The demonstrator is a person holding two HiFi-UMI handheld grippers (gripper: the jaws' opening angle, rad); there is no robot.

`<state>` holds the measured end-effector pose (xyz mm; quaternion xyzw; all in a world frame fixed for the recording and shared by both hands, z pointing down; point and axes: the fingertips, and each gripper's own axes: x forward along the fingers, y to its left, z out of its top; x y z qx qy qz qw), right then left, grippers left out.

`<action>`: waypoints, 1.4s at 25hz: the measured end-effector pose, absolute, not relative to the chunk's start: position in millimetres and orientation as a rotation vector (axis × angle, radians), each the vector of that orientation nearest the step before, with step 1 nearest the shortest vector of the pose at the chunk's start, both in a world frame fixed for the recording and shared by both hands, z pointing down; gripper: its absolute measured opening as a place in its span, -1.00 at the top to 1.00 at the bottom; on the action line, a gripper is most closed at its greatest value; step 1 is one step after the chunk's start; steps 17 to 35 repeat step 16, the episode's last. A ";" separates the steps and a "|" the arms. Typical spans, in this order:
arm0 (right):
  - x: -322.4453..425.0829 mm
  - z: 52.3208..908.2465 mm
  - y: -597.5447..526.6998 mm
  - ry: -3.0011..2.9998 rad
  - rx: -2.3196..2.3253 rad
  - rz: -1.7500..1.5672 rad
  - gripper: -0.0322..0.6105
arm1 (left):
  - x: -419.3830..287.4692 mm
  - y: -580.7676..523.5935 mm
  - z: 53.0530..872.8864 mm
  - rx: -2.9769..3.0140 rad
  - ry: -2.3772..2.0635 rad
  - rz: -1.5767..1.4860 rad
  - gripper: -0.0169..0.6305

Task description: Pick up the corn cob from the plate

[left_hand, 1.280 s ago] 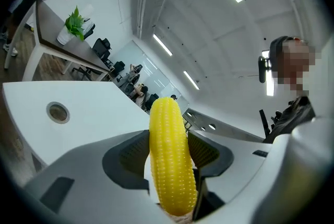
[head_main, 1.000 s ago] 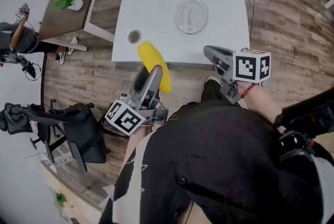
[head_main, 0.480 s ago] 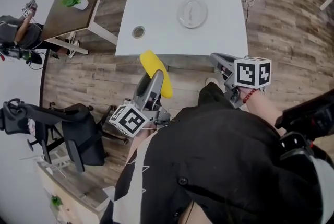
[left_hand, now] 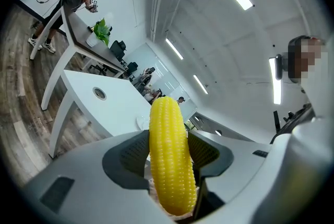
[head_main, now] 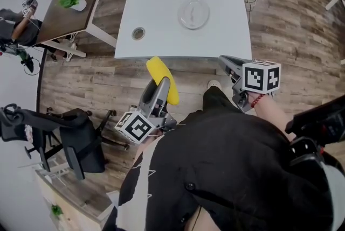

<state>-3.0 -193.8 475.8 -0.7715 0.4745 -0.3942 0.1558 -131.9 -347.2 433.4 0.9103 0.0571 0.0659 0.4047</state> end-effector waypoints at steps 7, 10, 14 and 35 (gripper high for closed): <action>-12.5 478.1 -199.4 1.393 -2.200 -1.133 0.85 | -137.4 -344.4 438.3 2.291 0.155 0.179 0.21; -20.4 479.3 -199.7 1.413 -2.196 -1.146 0.85 | -140.5 -343.4 437.3 2.291 0.163 0.177 0.21; -28.9 481.7 -195.4 1.430 -2.196 -1.158 0.85 | -144.6 -341.9 435.4 2.290 0.166 0.166 0.21; -30.8 481.8 -191.7 1.426 -2.211 -1.156 0.85 | -145.7 -339.7 434.2 2.287 0.171 0.163 0.21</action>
